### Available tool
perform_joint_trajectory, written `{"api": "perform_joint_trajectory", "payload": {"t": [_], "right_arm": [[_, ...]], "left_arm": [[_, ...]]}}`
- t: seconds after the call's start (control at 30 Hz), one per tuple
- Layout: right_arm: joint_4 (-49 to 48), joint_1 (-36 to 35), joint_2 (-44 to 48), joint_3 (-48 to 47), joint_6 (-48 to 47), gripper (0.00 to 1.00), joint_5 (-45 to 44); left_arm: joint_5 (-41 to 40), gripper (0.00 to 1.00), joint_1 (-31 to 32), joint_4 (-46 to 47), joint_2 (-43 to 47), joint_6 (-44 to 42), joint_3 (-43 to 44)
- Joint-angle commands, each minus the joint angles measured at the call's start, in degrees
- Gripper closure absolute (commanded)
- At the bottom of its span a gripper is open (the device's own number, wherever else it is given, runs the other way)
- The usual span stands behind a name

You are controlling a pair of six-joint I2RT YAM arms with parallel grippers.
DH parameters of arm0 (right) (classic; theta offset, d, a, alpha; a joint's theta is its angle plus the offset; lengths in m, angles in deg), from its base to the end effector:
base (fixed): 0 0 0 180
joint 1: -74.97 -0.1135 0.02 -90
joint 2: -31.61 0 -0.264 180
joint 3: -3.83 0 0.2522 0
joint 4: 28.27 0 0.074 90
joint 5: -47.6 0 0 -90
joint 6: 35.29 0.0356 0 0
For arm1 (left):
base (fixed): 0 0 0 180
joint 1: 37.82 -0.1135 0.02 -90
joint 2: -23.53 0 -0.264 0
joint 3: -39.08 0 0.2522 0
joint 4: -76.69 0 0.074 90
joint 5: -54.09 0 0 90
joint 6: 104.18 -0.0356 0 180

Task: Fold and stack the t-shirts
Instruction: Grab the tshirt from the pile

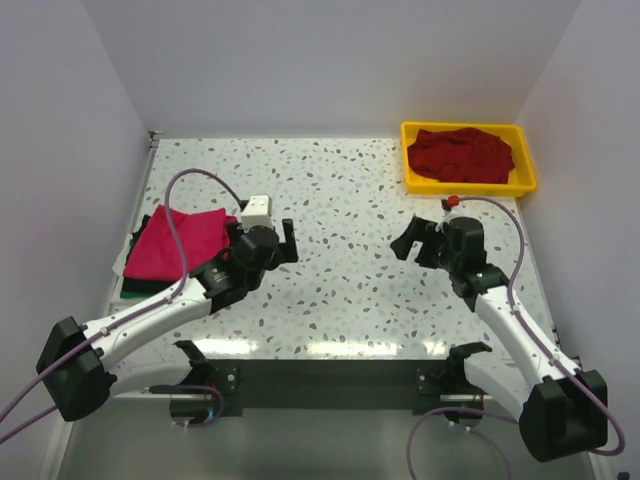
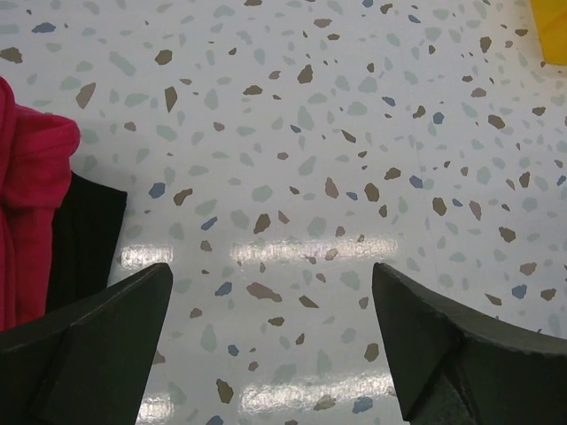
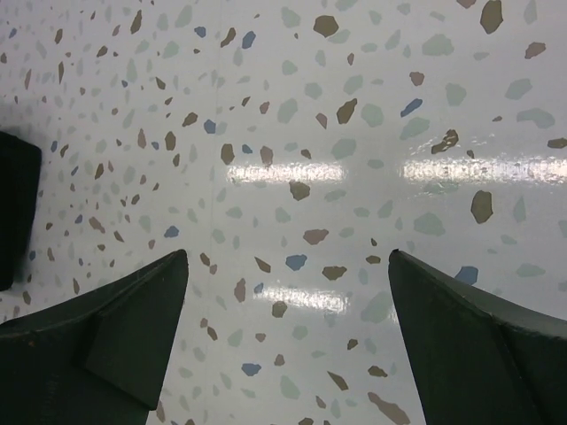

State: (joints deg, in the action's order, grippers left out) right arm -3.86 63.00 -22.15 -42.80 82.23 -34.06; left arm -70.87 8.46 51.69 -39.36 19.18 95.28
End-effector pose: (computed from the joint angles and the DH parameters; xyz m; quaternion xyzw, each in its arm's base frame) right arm 0.2017 0.0480 0.2380 0.0826 0.8672 0.2243 0.4370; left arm 0.1792 -0.1579 0.2649 -0.0517 0.8442 -0.0961 0.5249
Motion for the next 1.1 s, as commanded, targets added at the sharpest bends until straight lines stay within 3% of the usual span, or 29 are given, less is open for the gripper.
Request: {"api": "perform_joint_trajectory", "payload": {"t": [0.0,0.17,0.33,0.47,0.77,0.87,1.07], "right_arm": [[-3.1,0.01,-2.83,-4.3,1.65,0.01,-2.0],[0.5,0.1,-12.39,-14.49,2.09,0.01,-7.62],[10.24,1.06,-26.2,-34.95,0.51,0.01,-20.01],[16.14,5.36,-39.21,-53.83,0.86,0.01,-21.09],[20.1,11.79,-66.81,-84.34,-0.72,0.01,-27.05],[21.07,13.98,-74.11,-91.47,-0.55,0.01,-29.08],[17.13,16.97,-83.07,-95.8,-0.02,0.01,-28.13]], "left_arm": [[-0.81,0.0,-1.1,2.28,-0.04,-0.67,-0.6],[0.68,0.0,-3.13,4.47,1.72,-0.67,-2.79],[3.84,0.0,-6.54,4.65,2.51,-0.67,-4.03],[5.51,0.0,-9.1,5.35,2.34,-0.32,-4.73],[7.28,0.0,-11.92,7.03,-0.2,-2.6,-3.5],[6.57,0.0,-12.36,6.41,-1.97,-3.22,-2.45],[6.22,0.0,-12.88,5.71,-4.52,-3.57,-0.69]]}}
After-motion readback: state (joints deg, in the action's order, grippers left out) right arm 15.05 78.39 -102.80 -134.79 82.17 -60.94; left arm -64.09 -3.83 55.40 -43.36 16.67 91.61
